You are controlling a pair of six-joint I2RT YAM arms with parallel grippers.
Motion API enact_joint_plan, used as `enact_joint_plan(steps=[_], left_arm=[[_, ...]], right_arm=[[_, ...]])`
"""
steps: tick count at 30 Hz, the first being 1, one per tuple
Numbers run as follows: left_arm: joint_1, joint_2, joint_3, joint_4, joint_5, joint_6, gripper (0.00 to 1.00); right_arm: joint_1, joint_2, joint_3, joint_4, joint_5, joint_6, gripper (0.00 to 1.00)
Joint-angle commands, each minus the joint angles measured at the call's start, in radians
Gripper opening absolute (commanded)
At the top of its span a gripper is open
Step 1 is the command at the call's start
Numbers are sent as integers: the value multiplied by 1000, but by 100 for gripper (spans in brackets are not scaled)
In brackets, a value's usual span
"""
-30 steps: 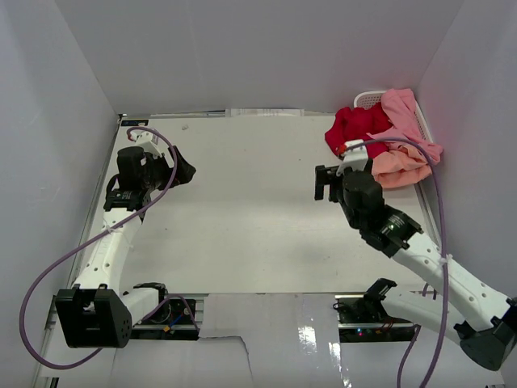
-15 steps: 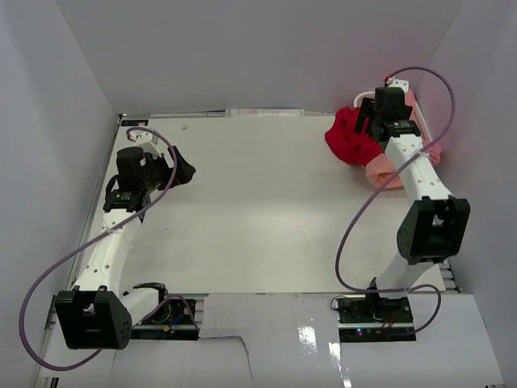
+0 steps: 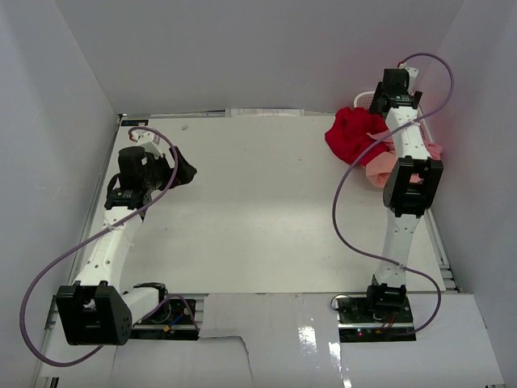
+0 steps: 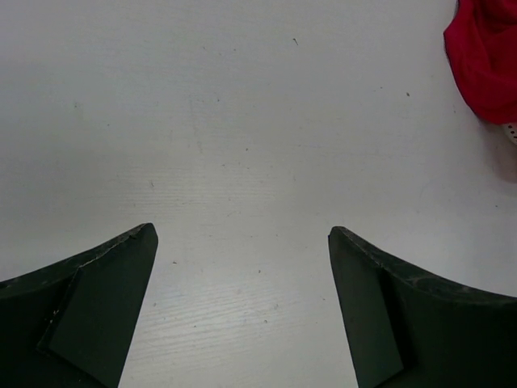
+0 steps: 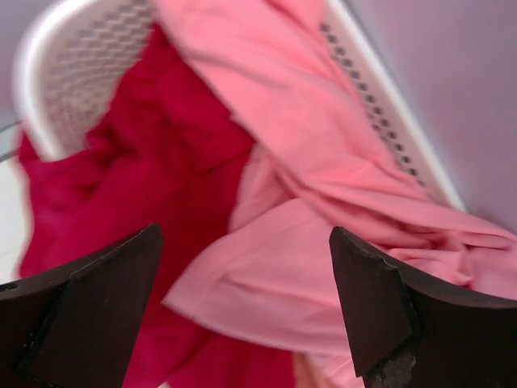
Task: Fold and stack the t-shirts
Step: Grab crumpled tshirt from bin with the right arm
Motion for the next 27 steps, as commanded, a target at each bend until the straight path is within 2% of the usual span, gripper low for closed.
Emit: enact_joint_plan(steps=[1,3,11,13,16,17,20,21,22,25,27], left_arm=[[-1,14,-1,15,31,3,98],[-1,23,-6,23,40,0,98],[-1,52,-6,25,40,3,98],[-1,46,-6,25,37,5,98],[-1,37,-11,25,33,6,98],[-1,35,-14,23,31,8,98],[-1,34,-15,23,25,11,98],[-1,34,-14,20,25,9,98],[-1,32,-14,20,25,9,98],[-1,28,-12,20,27,11,98],[-1,26,-12,21,25,11,98]], right_arm=[[-26,19,43,23,149,-9,90],[-32,34,29,35,181,-10,90],[-93,90,-49,34,105,40,90],[-103,97,-72,35,126,46,91],[-115,120,-63,35,116,43,100],[-121,126,-60,35,100,51,91],[-132,123,-40,35,66,59,48],[-132,122,-31,34,51,54,17],[-132,111,-23,34,39,54,8],[-124,59,-41,78,-48,45,8],[-101,-34,-104,135,-91,22,8]])
